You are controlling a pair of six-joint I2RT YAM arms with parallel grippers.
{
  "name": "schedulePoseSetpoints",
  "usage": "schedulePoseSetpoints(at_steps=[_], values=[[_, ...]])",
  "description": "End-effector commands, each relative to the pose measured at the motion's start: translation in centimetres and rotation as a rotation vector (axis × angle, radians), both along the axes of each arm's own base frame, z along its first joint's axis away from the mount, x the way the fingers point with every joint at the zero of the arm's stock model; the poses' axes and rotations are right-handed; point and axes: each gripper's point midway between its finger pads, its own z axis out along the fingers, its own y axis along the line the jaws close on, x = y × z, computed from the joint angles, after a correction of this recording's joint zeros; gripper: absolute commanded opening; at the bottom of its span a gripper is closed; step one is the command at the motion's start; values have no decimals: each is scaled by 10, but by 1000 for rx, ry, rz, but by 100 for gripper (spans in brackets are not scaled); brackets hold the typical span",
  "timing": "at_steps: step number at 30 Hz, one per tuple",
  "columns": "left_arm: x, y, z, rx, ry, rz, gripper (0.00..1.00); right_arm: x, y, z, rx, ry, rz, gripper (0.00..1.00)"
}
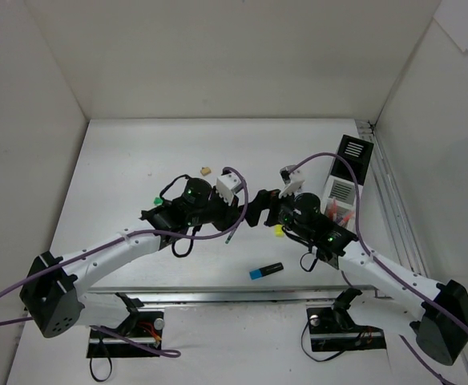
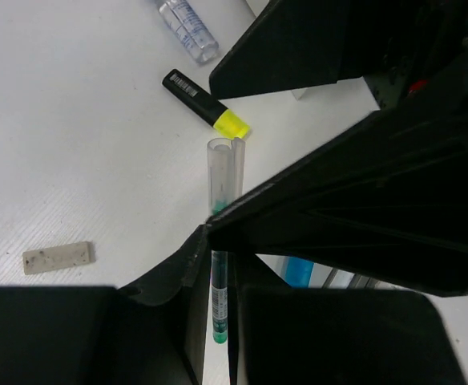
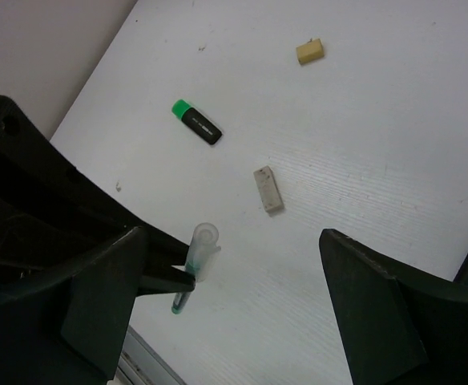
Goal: Sort the stationery into containers
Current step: Place the pen in the storage box.
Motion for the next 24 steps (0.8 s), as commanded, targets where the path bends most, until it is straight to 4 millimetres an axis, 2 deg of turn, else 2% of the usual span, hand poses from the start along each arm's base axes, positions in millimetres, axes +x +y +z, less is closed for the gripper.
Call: schedulePoseSetpoints(at_steps=[1,2,3,4,7,11,12,13,14,15,16,17,18,19,20,21,22,23,24], values=[[9,-14,47,-112,-125,-10,0,15,14,38,95,-73,-51,85],[6,-17,48,-114,-129,-24,0,16,17,39,111,-67,-57,69],[5,-17,49,-117,-131,-24,0,19,18,37,116,-60,-69,59],[6,-17,49,-117,-133,-24,0,20,21,41,142,-65,-70,42],[2,-20,52,-125,-136,-36,0,19,30,47,156,-77,-50,32],[3,-18,53,-128,-139,-21,0,15,33,53,167,-88,-40,0],[4,-17,55,-130,-137,-15,0,16,29,58,173,-101,-62,0],[7,-16,54,-126,-131,9,2,17,24,62,176,-113,-85,0],[8,-14,54,-115,-123,25,19,18,18,59,145,-113,-101,0],[10,-12,55,-112,-126,42,33,20,6,66,138,-136,-150,0],[17,-6,54,-104,-126,103,55,22,-4,74,110,-168,-186,0],[20,-2,52,-94,-121,138,86,21,-16,65,49,-147,-224,0],[23,6,49,-73,-110,185,98,22,-39,76,36,-179,-320,0],[30,16,48,-62,-100,262,99,24,-56,80,-7,-205,-374,0],[36,30,41,-36,-76,319,99,21,-72,73,-66,-194,-420,0],[41,41,40,-34,-58,372,100,18,-100,87,-69,-228,-524,0],[49,56,37,-24,-49,455,99,15,-118,88,-104,-246,-580,0],[57,82,28,-26,26,567,99,12,-136,82,-156,-238,-632,0],[62,96,21,-24,60,629,100,4,-163,92,-161,-259,-730,0]])
